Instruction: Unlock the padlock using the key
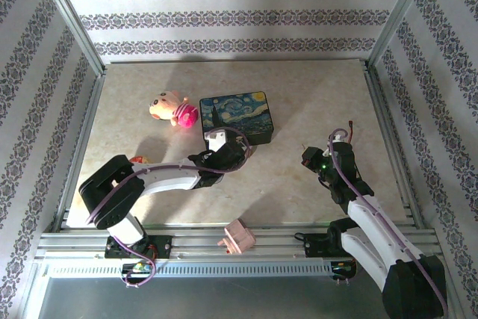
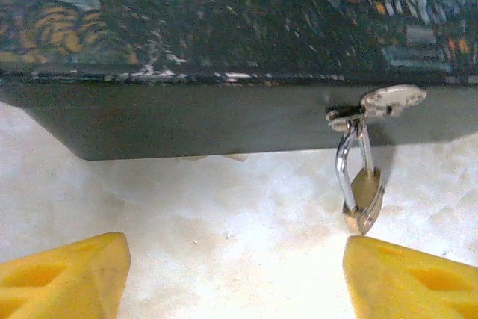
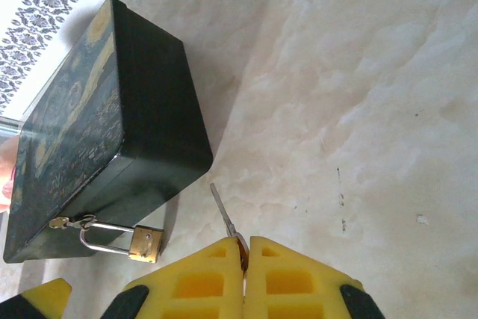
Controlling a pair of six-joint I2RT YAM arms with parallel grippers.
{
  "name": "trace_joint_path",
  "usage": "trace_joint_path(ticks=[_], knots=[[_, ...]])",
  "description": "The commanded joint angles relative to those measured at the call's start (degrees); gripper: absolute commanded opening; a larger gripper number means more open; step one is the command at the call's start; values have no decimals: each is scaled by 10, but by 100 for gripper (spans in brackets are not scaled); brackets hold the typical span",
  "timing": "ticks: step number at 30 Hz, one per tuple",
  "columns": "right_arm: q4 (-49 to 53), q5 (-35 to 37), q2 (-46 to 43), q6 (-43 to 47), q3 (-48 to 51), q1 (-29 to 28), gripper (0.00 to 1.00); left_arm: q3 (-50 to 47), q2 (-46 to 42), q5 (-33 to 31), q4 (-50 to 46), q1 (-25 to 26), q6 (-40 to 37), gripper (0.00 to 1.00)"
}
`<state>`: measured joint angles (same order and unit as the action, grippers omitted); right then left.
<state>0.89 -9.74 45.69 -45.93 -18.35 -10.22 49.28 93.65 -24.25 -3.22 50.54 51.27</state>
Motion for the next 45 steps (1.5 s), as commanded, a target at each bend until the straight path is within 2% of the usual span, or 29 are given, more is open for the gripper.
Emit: trace_joint_path(ticks=[1,6,10,14,20,25,28,37,45], knots=[[-3,-2,5,1,-10,6,0,31,29,11,-5,-4,-14,84],[5,-1,-4,5,-10,6,0,116,101,-21,-75,2,-9,95],[9,0,-8,5,-10,6,0,203,150,-68,-186,12,24,95],[6,0,-4,6,-10,6,0,241,181,-91,-237,17,64,95],[3,2,-3,4,-10,6,0,234,195,-95,-201,17,91,93],[3,2,-9,4,-5,6,0,250,209,-110,-208,17,87,93],[3,1,-12,5,-4,6,0,249,207,-105,-211,17,84,93],[-2,1,-4,7,0,6,0,229,201,-65,-126,17,39,94],[0,0,-14,4,3,6,0,245,222,-85,-143,18,52,97]])
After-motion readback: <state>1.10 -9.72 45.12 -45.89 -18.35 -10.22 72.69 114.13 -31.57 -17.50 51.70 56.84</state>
